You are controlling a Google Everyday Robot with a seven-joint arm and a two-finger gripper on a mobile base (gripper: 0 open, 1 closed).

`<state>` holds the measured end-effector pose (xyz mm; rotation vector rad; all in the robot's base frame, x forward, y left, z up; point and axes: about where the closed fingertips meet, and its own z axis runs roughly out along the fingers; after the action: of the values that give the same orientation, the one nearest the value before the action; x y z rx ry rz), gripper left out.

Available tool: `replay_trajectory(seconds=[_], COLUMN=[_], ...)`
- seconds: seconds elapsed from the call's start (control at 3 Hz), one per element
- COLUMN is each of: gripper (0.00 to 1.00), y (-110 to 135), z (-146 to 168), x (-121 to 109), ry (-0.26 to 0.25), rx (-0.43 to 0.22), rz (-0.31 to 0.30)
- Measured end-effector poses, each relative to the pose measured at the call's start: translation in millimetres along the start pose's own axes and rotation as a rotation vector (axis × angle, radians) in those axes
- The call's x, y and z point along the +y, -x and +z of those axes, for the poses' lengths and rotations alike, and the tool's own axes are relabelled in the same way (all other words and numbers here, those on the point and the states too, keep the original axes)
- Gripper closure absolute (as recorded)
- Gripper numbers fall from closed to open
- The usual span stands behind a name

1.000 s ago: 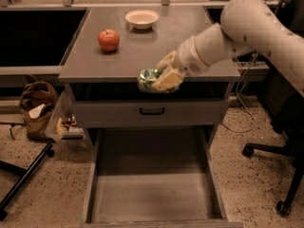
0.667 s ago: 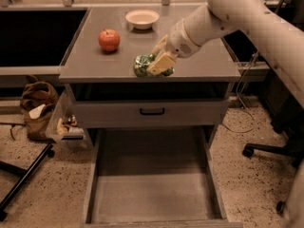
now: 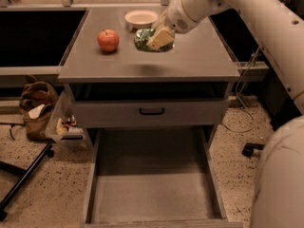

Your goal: Pick green can from middle drawer and place on counter

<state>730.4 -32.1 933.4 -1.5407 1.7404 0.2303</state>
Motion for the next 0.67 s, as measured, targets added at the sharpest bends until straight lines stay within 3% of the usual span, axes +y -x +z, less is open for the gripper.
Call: replay_trajectory(seconds=[0.33,0.67], gripper=[1.0,1.0], y=[-19,-55], z=[23,65], x=[-9,5], ry=[0.024,0.126], rx=[0.021,0.045], rz=[0.062,0.126])
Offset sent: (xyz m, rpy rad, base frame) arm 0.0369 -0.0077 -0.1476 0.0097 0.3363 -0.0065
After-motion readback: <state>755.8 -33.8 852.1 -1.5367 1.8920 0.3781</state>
